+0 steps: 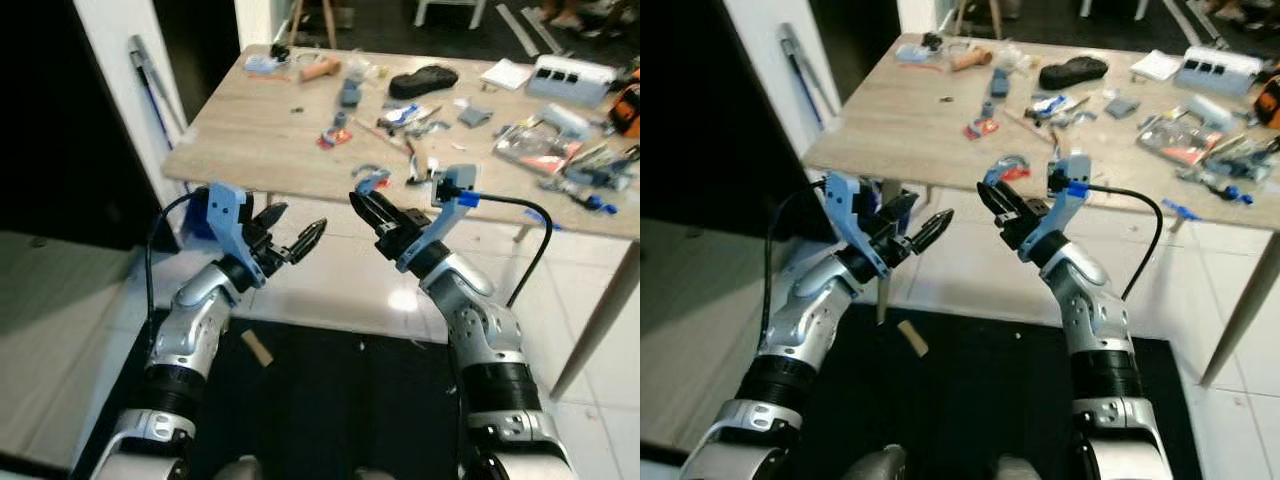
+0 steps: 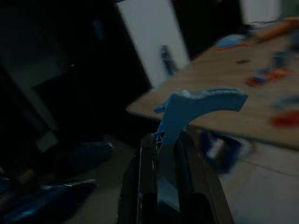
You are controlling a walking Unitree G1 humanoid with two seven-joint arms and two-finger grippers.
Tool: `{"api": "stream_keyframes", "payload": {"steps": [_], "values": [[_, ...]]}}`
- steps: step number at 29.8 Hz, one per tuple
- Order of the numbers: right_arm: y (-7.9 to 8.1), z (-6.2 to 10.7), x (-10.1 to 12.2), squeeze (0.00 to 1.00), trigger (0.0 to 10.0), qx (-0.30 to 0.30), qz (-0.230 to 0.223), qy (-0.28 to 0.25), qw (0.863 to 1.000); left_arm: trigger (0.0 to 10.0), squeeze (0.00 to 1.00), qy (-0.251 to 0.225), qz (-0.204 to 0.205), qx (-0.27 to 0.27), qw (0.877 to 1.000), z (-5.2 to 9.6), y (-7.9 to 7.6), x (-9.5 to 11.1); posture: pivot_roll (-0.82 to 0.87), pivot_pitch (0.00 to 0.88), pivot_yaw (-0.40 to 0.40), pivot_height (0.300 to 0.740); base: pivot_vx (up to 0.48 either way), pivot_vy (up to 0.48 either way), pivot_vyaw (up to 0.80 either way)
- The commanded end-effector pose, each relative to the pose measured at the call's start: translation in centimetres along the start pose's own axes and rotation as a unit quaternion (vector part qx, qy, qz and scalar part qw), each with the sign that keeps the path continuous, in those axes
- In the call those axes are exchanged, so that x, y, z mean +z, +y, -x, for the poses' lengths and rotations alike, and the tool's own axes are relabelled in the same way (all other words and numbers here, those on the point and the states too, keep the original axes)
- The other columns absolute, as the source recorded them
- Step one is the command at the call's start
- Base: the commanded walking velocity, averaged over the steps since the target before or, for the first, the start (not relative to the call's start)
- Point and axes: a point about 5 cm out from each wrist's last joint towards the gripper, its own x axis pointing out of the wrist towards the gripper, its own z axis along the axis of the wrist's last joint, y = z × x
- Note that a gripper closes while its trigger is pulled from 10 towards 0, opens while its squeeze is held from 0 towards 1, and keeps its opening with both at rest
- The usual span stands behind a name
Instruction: Picking trash to rubbish bin
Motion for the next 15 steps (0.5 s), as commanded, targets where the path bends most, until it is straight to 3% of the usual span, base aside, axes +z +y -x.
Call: {"api": "stream_keyframes", "payload": {"steps": [1, 15], "values": [[-0.08, 0.02, -0.11, 0.00, 10.0, -0.004, -0.003, 0.006, 1.000, 10.0, 0.00, -0.003, -0.002, -0.010, 1.000, -0.32, -0.21, 0.32, -0.11, 0.000, 0.021, 0.740, 0.000, 0.000, -0.76], [-0.12, -0.04, -0.28, 0.00, 10.0, -0.005, -0.005, 0.015, 1.000, 10.0, 0.00, -0.002, 0.000, -0.017, 1.000, -0.33, -0.27, 0.28, -0.11, 0.000, 0.021, 0.740, 0.000, 0.000, -0.76]]}}
